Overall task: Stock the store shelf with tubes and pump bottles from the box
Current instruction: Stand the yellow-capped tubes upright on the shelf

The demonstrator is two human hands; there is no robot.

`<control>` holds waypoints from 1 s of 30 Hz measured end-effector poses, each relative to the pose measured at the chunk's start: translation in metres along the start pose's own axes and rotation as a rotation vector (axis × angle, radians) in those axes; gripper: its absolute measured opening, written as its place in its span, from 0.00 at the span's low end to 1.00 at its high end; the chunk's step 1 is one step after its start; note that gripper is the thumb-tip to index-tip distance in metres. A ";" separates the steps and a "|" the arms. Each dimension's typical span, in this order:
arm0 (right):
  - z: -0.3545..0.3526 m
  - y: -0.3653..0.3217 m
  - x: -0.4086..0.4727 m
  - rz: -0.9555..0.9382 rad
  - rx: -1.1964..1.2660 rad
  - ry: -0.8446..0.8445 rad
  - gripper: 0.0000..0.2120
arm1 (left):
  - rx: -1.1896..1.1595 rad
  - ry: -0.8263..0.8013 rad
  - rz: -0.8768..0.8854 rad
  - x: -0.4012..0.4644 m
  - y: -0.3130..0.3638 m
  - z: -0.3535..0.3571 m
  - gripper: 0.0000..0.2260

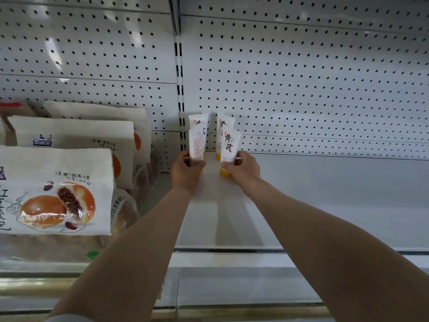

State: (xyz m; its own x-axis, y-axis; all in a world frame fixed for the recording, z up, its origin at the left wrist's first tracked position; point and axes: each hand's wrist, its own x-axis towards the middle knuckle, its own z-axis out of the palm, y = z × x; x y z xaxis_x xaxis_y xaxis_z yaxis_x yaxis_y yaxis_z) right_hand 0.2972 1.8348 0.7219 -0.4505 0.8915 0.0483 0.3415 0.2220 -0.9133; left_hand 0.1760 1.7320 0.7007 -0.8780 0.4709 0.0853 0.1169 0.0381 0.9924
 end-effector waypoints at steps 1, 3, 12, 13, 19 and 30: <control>0.001 0.000 0.000 -0.001 0.002 0.001 0.18 | 0.000 -0.003 0.002 0.000 0.000 0.000 0.16; 0.001 0.000 0.001 -0.004 -0.005 0.001 0.19 | 0.003 -0.007 0.009 0.000 -0.001 0.000 0.17; 0.002 0.000 0.002 0.004 -0.022 -0.009 0.18 | 0.082 0.016 0.026 0.001 -0.002 0.001 0.19; 0.002 0.000 0.002 0.007 -0.016 -0.011 0.18 | 0.088 0.014 0.027 0.000 -0.002 0.001 0.19; 0.001 0.003 0.002 0.032 -0.011 -0.029 0.19 | 0.105 0.020 0.016 -0.001 -0.001 0.002 0.18; -0.035 0.002 -0.009 0.114 0.015 -0.064 0.35 | 0.140 0.173 -0.107 -0.018 0.005 0.002 0.32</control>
State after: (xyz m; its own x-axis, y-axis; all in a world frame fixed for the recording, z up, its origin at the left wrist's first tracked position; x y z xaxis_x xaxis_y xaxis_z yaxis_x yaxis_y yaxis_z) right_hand 0.3308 1.8416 0.7336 -0.4614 0.8834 -0.0819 0.3811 0.1140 -0.9175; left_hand 0.1929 1.7254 0.7038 -0.9537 0.3006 0.0062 0.0717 0.2073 0.9757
